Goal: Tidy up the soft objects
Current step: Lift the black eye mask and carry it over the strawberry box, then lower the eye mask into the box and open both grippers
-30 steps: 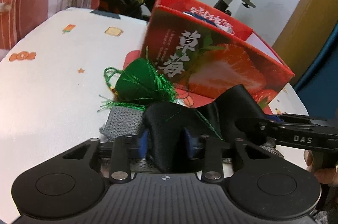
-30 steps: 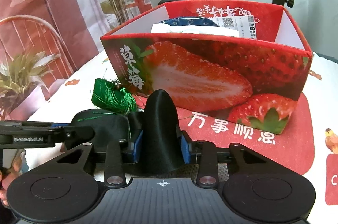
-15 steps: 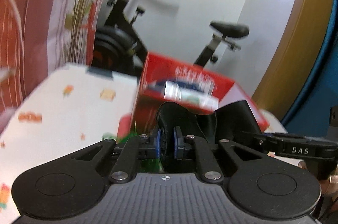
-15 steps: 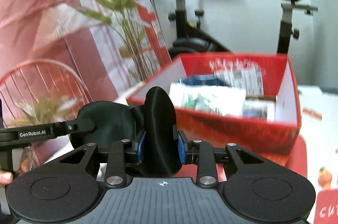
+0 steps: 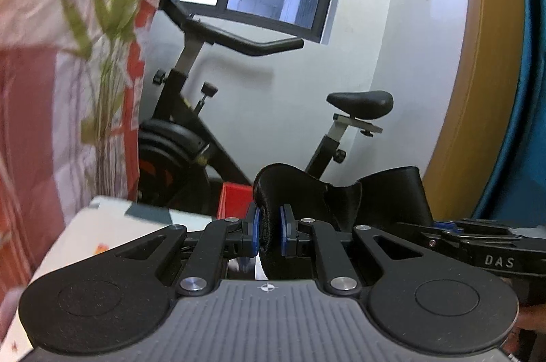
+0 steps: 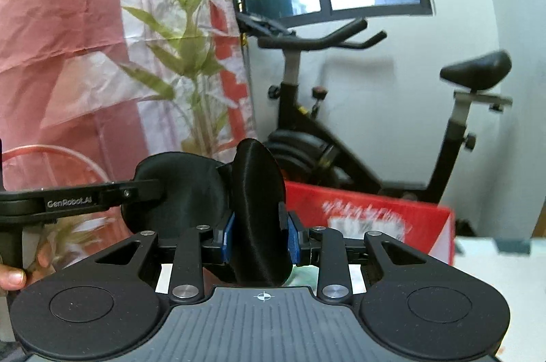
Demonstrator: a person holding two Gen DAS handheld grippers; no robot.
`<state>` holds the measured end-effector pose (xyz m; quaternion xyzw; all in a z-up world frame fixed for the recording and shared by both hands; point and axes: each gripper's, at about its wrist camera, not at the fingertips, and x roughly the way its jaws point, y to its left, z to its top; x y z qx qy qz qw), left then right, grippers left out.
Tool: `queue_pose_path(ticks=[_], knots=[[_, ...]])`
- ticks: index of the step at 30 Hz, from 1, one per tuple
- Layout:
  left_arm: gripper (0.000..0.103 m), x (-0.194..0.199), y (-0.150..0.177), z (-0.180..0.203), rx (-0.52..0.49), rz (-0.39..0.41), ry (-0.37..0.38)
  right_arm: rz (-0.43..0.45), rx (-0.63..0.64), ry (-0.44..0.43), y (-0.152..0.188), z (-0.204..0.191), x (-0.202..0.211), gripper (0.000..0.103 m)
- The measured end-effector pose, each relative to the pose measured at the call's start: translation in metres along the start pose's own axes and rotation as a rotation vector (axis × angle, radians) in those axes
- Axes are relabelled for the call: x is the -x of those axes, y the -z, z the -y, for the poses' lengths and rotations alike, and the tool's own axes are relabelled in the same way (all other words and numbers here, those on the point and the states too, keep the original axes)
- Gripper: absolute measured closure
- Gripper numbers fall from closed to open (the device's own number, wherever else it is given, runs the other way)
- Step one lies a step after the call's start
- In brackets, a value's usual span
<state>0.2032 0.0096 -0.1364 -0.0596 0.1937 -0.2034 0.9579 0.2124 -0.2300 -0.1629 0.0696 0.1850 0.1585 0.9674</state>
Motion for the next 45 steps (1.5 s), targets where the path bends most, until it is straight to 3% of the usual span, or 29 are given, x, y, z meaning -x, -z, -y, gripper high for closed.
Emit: queue_pose_path(ticks=[3,6,15,21,26,30,33,37,41,43,45], knots=[[0.09,-0.017,-0.009,0.004,-0.018,0.012,-0.011,0.001,0.064,0.049,-0.005,0.003,-0.015,0.075],[0.09,-0.045,-0.01,0.008,-0.008,-0.026,-0.009,-0.037,0.093,0.082,-0.002,0.011,-0.033,0.075],[0.09,-0.128,0.015,0.014,-0.058,-0.32,-0.036,-0.294,-0.069,0.127,0.032,0.046,-0.088,0.075],[0.09,-0.145,0.028,0.015,-0.107,-0.403,-0.033,-0.384,-0.216,0.14,0.056,0.072,-0.103,0.075],[0.088,-0.156,0.031,0.014,-0.123,-0.447,-0.051,-0.386,-0.315,0.155,0.065,0.088,-0.102,0.074],[0.081,-0.154,0.032,0.016,-0.15,-0.44,-0.046,-0.381,-0.294,0.186,0.064,0.088,-0.099,0.067],[0.068,-0.153,0.031,0.018,-0.162,-0.427,-0.048,-0.374,-0.248,0.229,0.059,0.084,-0.098,0.059],[0.064,-0.15,0.03,0.016,-0.167,-0.417,-0.051,-0.358,-0.166,0.29,0.053,0.075,-0.094,0.052],[0.039,-0.144,0.026,0.014,-0.163,-0.396,-0.055,-0.327,-0.108,0.343,0.045,0.069,-0.086,0.042],[0.022,-0.136,0.022,0.015,-0.161,-0.358,-0.068,-0.311,-0.093,0.354,0.042,0.068,-0.082,0.03],[0.015,-0.128,0.019,0.015,-0.163,-0.319,-0.077,-0.291,-0.083,0.366,0.038,0.066,-0.075,0.016]])
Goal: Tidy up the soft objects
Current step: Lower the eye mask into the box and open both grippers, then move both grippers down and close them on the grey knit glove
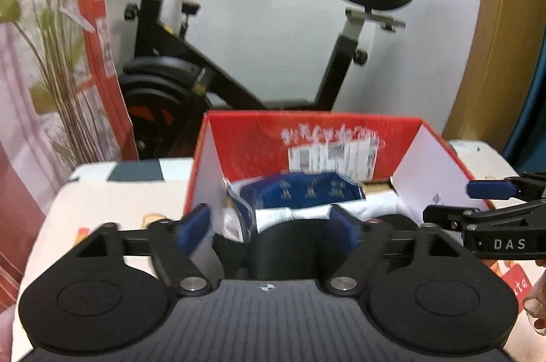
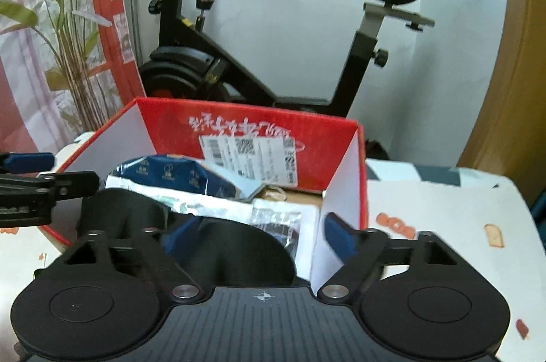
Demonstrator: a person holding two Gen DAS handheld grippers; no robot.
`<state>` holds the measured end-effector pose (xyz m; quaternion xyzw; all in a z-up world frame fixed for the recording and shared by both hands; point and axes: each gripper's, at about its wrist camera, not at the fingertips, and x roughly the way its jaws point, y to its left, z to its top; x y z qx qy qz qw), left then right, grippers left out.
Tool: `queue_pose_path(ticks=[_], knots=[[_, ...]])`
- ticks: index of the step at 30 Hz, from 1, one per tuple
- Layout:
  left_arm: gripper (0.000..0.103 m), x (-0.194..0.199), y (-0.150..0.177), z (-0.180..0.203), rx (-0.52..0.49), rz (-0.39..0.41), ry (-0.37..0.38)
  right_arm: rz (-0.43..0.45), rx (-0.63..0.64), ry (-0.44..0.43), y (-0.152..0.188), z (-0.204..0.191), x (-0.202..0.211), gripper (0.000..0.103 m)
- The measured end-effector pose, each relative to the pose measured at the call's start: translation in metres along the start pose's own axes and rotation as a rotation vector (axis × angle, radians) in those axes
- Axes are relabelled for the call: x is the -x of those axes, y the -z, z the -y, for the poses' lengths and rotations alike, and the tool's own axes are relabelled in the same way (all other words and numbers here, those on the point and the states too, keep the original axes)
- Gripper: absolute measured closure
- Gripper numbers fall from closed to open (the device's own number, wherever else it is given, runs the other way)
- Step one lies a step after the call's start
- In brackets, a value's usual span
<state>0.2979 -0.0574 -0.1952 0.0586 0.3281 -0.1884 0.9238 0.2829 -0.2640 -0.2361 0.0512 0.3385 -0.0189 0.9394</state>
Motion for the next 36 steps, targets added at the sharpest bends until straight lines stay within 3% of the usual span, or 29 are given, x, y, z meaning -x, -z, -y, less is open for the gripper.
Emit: queue_pose_path(ticks=[4,8,19,28,34,36], knots=[[0.001,0.017,-0.002,-0.002,0.006,0.056,-0.005,0.044,0.001,0.034,0.0,-0.001,0.014,0.001],[0.0,0.033,-0.002,-0.003,0.019,0.091,-0.029,0.076,0.003,0.079,0.004,-0.004,0.026,0.0],[0.0,0.059,0.01,-0.008,0.043,0.124,-0.141,0.144,-0.064,0.077,0.014,-0.003,0.057,0.0],[0.0,0.085,0.036,-0.017,0.078,0.135,-0.141,0.209,-0.021,0.096,0.038,-0.016,0.08,0.0],[0.0,0.101,0.066,-0.027,0.093,0.115,-0.166,0.214,-0.051,0.061,0.068,-0.023,0.09,0.0],[0.0,0.102,0.078,-0.03,0.105,0.089,-0.161,0.18,-0.066,0.033,0.082,-0.024,0.087,0.0]])
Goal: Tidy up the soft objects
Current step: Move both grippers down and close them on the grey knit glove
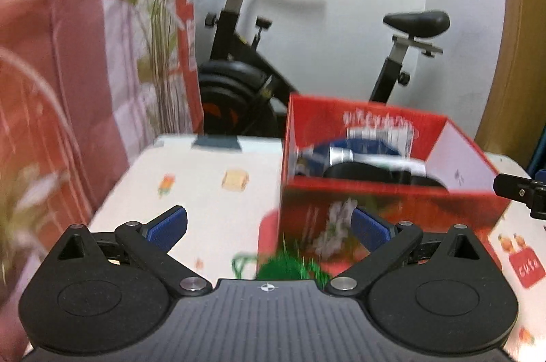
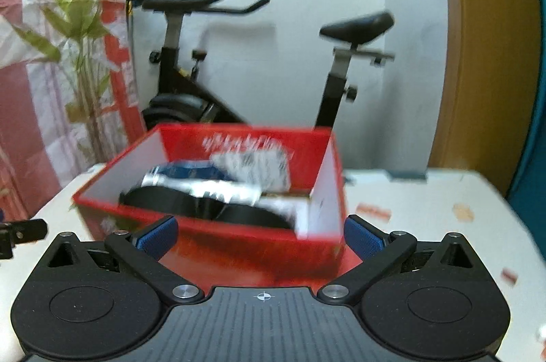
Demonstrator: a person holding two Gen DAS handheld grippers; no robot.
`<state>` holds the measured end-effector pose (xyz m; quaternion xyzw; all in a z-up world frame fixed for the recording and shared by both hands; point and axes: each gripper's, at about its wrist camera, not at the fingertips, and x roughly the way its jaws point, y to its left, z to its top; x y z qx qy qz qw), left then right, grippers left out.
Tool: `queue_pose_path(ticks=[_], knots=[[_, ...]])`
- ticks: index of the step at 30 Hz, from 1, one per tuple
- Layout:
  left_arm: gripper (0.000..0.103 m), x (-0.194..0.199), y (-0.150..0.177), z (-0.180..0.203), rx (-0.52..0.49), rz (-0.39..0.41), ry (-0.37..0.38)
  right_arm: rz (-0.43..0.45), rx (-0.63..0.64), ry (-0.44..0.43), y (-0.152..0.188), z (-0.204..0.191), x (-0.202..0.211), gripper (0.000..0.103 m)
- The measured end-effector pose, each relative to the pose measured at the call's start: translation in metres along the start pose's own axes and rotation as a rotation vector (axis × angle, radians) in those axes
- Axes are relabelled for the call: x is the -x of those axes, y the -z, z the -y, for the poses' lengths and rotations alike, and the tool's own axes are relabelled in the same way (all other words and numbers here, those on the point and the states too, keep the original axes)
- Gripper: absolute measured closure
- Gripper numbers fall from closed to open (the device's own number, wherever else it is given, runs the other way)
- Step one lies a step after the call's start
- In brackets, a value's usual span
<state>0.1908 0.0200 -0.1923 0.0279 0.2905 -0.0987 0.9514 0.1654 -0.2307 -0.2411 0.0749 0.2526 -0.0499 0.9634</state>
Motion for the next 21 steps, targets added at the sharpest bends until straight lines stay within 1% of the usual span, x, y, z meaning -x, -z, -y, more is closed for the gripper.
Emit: queue_pose_path(ticks=[5,9,13,15,18,21], knots=[[0.0,-0.003,0.035,-0.007,0.012,-0.083,0.018,-0.126,-0.032,-0.05,0.042,-0.003,-0.008,0.0],[0.0,-0.01,0.063,-0.018,0.062,-0.155,0.019,-0.218,-0.028,-0.067,0.073,-0.008,-0.015,0.002],[0.0,-0.013,0.079,-0.024,0.081,-0.184,0.001,-0.272,-0.057,-0.079,0.091,-0.006,-0.02,0.004],[0.0,-0.014,0.083,-0.026,0.093,-0.193,-0.002,-0.292,-0.059,-0.082,0.098,-0.006,-0.023,0.008],[0.0,-0.015,0.09,-0.026,0.101,-0.206,0.002,-0.31,-0.04,-0.076,0.109,-0.008,-0.027,0.013],[0.001,-0.021,0.096,-0.025,0.113,-0.232,0.024,-0.323,-0.052,-0.075,0.115,-0.002,-0.031,0.014]])
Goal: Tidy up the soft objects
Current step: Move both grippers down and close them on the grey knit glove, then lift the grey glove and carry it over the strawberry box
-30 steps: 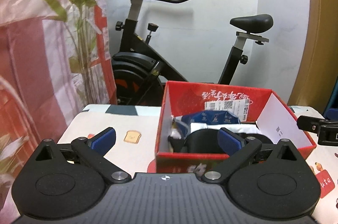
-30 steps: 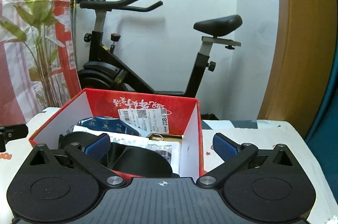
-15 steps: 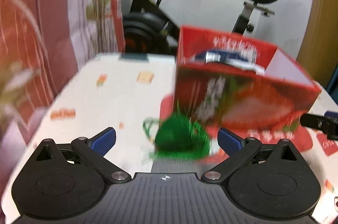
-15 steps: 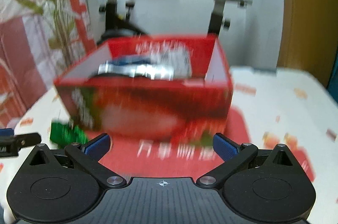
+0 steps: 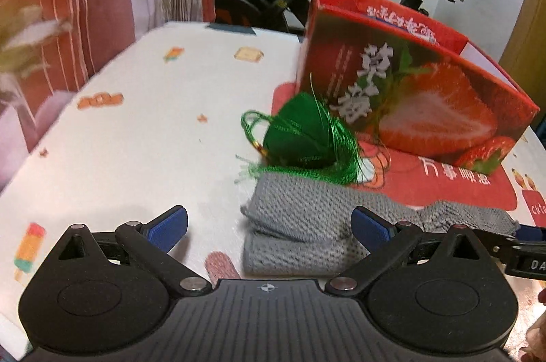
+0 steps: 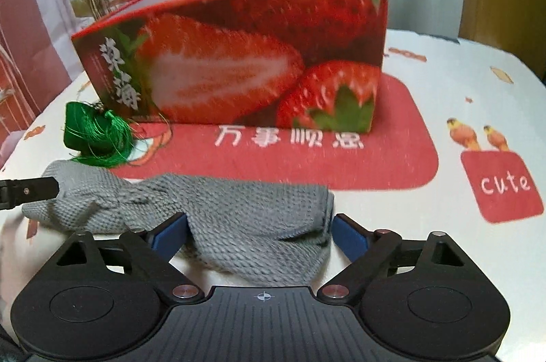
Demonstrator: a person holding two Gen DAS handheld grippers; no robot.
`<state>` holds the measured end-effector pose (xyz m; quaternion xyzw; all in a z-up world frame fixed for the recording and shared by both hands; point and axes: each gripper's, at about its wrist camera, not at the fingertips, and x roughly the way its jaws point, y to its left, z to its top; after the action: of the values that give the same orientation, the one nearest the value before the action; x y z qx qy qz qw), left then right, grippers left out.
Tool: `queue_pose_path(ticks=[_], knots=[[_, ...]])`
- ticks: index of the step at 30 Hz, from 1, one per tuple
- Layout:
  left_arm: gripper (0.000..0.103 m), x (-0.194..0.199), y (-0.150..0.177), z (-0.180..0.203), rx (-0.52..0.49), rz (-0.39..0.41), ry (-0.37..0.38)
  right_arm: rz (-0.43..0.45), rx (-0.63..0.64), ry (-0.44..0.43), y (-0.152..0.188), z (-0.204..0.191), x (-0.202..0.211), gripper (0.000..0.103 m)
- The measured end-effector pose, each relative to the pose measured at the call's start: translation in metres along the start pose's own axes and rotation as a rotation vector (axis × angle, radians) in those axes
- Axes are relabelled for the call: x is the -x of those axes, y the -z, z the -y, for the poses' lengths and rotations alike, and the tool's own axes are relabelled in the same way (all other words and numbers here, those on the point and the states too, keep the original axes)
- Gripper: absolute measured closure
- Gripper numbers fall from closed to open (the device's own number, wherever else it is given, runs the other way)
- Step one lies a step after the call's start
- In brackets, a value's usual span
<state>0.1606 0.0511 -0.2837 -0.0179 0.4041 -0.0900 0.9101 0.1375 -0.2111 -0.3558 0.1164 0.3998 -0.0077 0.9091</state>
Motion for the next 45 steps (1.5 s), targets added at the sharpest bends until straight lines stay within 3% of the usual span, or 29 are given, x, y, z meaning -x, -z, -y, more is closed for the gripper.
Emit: queue_pose_path(ticks=[13,21,23,25,27,29,30,33,40,45], knots=[[0.003,-0.019,0.006,-0.002,0.029,-0.029,0.007,0.046,0.063,-0.001,0.006,-0.002,-0.003,0.015],[0.006,-0.022,0.007,0.007,0.022,-0.015,-0.005,0.055,0.083,-0.014,0.005,-0.004,-0.002,0.025],[0.012,-0.022,0.007,0.008,0.025,-0.01,-0.003,0.057,0.086,-0.022,0.005,-0.005,-0.001,0.03],[0.036,-0.02,0.007,0.009,0.018,0.0,0.002,0.057,0.087,-0.04,0.004,-0.005,0.0,0.038],[0.053,-0.018,0.008,0.011,0.009,0.013,0.027,0.055,0.089,-0.054,0.003,-0.007,0.0,0.046],[0.06,-0.017,0.009,0.012,0.003,0.013,0.031,0.055,0.091,-0.061,0.003,-0.008,0.001,0.05],[0.071,-0.017,0.009,0.012,0.003,0.014,0.025,0.055,0.091,-0.065,0.003,-0.009,0.002,0.054],[0.085,-0.015,0.009,0.007,0.029,0.011,0.053,0.052,0.087,-0.084,0.003,-0.009,0.003,0.063],[0.088,-0.003,0.008,0.003,0.053,0.041,0.045,0.088,0.079,-0.104,-0.002,-0.009,0.015,0.072],[0.089,0.012,0.004,0.006,0.042,0.092,0.046,0.159,0.095,-0.117,-0.01,-0.012,0.032,0.075]])
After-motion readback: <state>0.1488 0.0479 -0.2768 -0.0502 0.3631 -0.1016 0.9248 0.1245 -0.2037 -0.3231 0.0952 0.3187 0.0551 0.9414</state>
